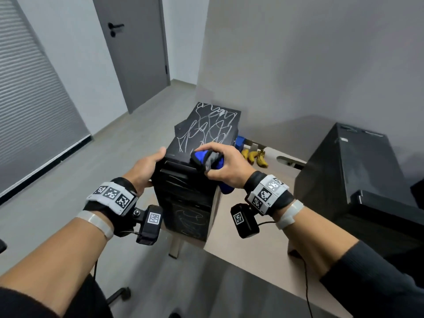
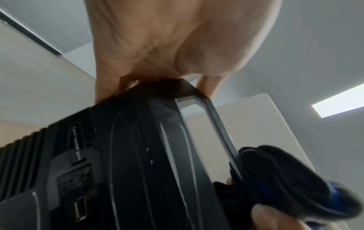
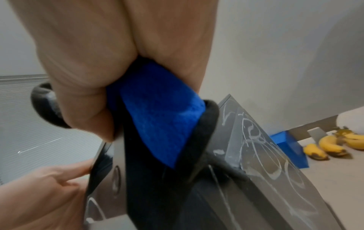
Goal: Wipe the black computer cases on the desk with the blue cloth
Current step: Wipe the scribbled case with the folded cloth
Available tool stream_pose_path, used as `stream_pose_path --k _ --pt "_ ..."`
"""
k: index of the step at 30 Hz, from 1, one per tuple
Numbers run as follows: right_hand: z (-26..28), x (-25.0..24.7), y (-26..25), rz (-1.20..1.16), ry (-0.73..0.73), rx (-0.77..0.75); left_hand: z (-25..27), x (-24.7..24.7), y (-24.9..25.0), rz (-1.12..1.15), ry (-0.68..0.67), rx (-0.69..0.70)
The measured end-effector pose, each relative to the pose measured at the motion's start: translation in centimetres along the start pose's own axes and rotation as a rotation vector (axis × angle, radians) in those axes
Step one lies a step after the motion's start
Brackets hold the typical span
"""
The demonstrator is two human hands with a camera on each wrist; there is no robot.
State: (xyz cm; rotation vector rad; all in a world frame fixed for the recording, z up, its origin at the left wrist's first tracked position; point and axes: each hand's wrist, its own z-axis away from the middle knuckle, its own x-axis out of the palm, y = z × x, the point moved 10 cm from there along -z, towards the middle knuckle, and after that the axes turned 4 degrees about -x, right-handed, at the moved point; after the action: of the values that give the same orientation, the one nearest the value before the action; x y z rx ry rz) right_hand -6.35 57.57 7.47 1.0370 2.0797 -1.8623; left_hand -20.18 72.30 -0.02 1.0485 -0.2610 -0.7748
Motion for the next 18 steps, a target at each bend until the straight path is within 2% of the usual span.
stream_pose_path --k 9,13,16,18 --pt "7.9 -9.8 2.1 0.163 0.048 0.032 3.5 13.1 0.4 -0.066 -0.142 0.012" --pt "10.1 -12.3 2.7 0.328 0.112 0.06 4.2 16.1 0.3 -0.136 -0.18 0.027" --pt "12.6 -12.9 2.9 0.36 0.345 0.09 4.4 16.0 0.6 -0.199 -0.204 0.057" --pt "15.2 -13.0 2.5 0.292 0.572 0.105 4.1 15.0 2.0 -0.243 -0.179 0.192"
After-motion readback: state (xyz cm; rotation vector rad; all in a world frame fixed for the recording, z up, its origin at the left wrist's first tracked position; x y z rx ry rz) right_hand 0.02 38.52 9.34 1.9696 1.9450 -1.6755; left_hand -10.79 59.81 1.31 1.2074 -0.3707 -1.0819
